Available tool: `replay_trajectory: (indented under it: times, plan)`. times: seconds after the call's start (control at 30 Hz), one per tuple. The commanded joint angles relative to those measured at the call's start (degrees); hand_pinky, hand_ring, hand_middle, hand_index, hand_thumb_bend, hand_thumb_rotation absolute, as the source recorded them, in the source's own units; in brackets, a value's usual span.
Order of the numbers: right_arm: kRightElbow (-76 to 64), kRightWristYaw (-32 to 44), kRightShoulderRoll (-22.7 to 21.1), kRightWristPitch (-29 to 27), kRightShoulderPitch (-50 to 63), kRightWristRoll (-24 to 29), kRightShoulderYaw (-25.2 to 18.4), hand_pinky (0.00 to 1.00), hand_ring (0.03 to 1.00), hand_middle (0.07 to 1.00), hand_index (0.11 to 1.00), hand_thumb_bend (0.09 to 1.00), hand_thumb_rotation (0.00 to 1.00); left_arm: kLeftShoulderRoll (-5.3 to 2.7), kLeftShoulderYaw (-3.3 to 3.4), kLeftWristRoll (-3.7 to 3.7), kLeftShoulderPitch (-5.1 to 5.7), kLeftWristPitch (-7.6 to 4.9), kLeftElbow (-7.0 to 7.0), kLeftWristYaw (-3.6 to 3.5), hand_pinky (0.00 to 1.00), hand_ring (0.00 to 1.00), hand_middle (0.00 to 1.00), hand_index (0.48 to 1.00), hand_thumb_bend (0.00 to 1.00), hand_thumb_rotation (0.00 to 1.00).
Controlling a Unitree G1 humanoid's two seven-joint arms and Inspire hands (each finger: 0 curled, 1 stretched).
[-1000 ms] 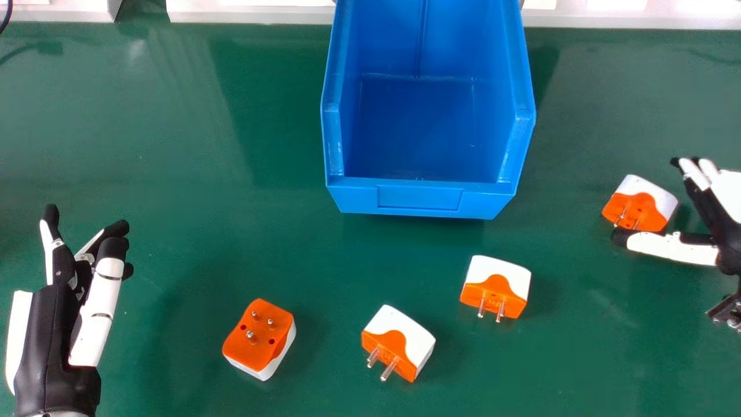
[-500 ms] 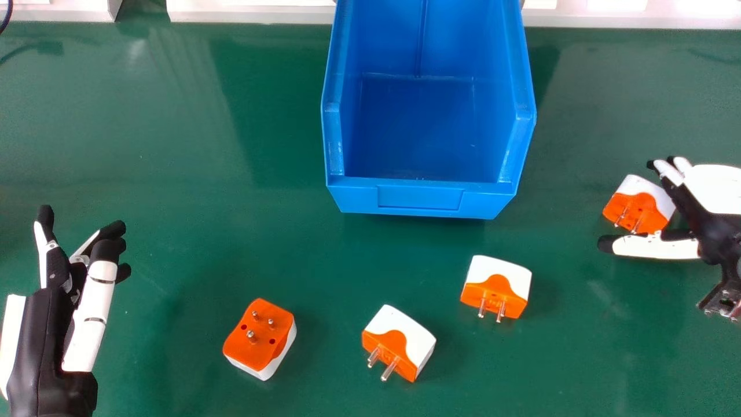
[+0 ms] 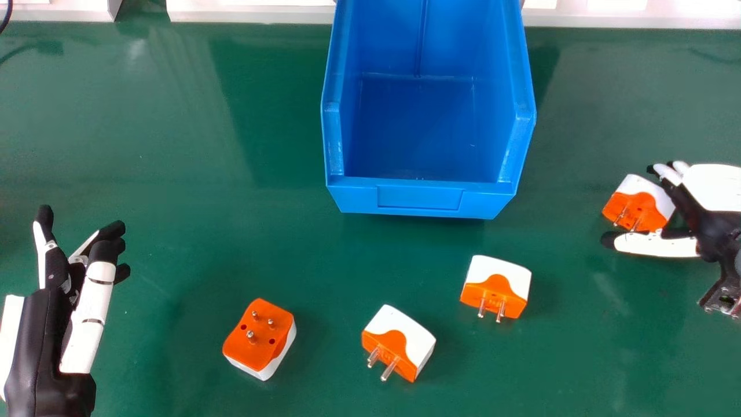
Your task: Pick all objects and put in blue box
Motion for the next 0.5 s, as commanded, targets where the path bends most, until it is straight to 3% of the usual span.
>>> replay_trajectory:
  times: [0.0,0.1,0.23,0.33,0.4,0.47]
  plan:
    - [0.7,-0.8,-0.4,0.5,-1.8,-0.5,0.2,0.87,0.938,0.961,0.925,0.484,0.72,0.51,0.87,-0.47,0.72,-0.10,-1.36,-0.14,0.82,0.86,0.86,0.860,0.49,0.83]
    - [1.4,-1.4,-0.2,0.4,-1.9,0.0,0.0,0.85,0.925,0.948,0.913,0.464,0.64,0.56,1.02,-0.41,0.92,0.07,-1.62,-0.17,0.81,0.86,0.86,0.858,0.50,0.82]
    - [2.8,-3.9,0.0,-0.3,-2.2,-0.3,0.2,0.81,0.884,0.903,0.877,0.439,0.59,0.46,1.18,-1.15,1.01,0.73,-2.06,-0.51,0.81,0.86,0.85,0.857,0.49,0.81]
    - [4.5,-8.6,0.5,-0.2,-2.6,-1.5,0.9,0.67,0.749,0.794,0.773,0.462,0.50,0.29,1.33,-1.19,1.09,1.16,-2.56,-0.57,0.80,0.85,0.85,0.850,0.50,0.80]
    - [5.8,-12.0,0.8,-0.5,-3.0,-2.3,1.3,0.58,0.648,0.704,0.687,0.472,0.39,0.29,1.40,-1.19,1.11,1.45,-2.72,-0.62,0.80,0.85,0.85,0.849,0.50,0.80]
    - [7.3,-14.5,1.3,-0.3,-3.5,-3.1,2.0,0.51,0.572,0.630,0.618,0.471,0.31,0.31,1.45,-1.54,0.96,1.36,-2.58,-0.92,0.80,0.86,0.85,0.852,0.49,0.80]
